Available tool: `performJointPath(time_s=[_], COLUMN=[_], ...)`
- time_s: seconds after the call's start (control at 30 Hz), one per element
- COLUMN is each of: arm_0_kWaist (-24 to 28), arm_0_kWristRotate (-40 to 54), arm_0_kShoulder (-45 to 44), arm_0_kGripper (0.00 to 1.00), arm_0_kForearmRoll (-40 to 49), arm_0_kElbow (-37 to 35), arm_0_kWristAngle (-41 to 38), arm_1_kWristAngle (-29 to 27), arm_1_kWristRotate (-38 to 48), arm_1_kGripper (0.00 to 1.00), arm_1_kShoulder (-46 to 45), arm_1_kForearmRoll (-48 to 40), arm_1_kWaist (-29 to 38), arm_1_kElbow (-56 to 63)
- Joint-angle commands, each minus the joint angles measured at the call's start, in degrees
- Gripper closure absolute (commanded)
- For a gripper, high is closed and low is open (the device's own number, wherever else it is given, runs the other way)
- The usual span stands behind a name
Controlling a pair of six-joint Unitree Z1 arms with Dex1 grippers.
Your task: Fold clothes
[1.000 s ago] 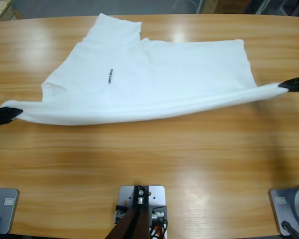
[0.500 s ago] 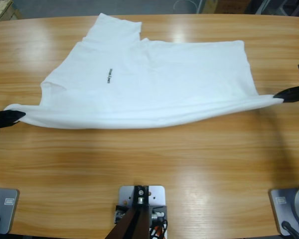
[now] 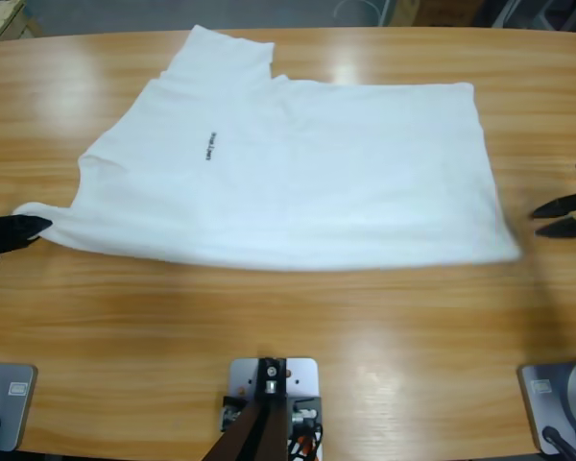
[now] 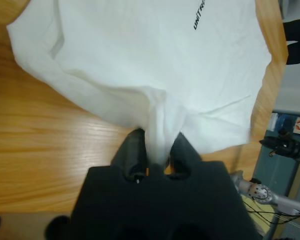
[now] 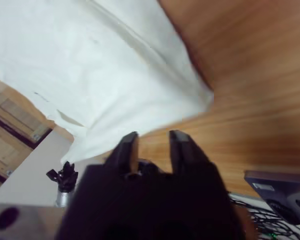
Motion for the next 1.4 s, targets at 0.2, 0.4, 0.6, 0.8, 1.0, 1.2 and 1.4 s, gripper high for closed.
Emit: performJointPath(time_s=[0.2,0.4,0.6,0.8,1.0,1.2,1.4], arm_0_kWaist=[-1.63,-2.98,-3.21,-5.99,-10.68,-11.86,-11.86], arm_0_kWristRotate=[-2.03,3.65,5.43,5.41,5.48,4.65,4.23], arm_0_kShoulder=[-21.27,-11.02,2.32,8.33,6.52,2.69,1.95], arm_0_kGripper=[0.122,0.124,0.126,0.128,0.138,0.138,0.177], arm_0_kForearmRoll=[5.00,2.76,-6.96,-9.05,-8.92,-7.59,-6.06], arm_0_kElbow=[2.19,2.70,3.31,3.56,3.65,0.76,0.10], arm_0_kWristAngle=[-1.46,-5.88,-10.06,-10.76,-7.56,-7.04,-6.95], arm_1_kWristAngle=[-3.87,-4.17,-2.46,-1.85,-20.66,-22.87,-22.36], arm_1_kWristRotate=[3.02,3.32,2.91,-0.53,-5.00,-11.39,-16.79], arm_1_kGripper=[0.000,0.000,0.000,0.000,0.000,0.000,0.003], arm_1_kShoulder=[-16.49,-23.67,-34.27,-31.21,-8.74,-7.74,-1.31], arm_1_kForearmRoll=[-0.59,-3.79,-2.35,-8.13,-4.00,-6.25,-7.76], arm_1_kWaist=[2.43,15.54,22.10,26.70,43.82,39.99,31.33], arm_1_kElbow=[2.40,2.43,2.89,2.75,-8.63,-10.96,-13.48])
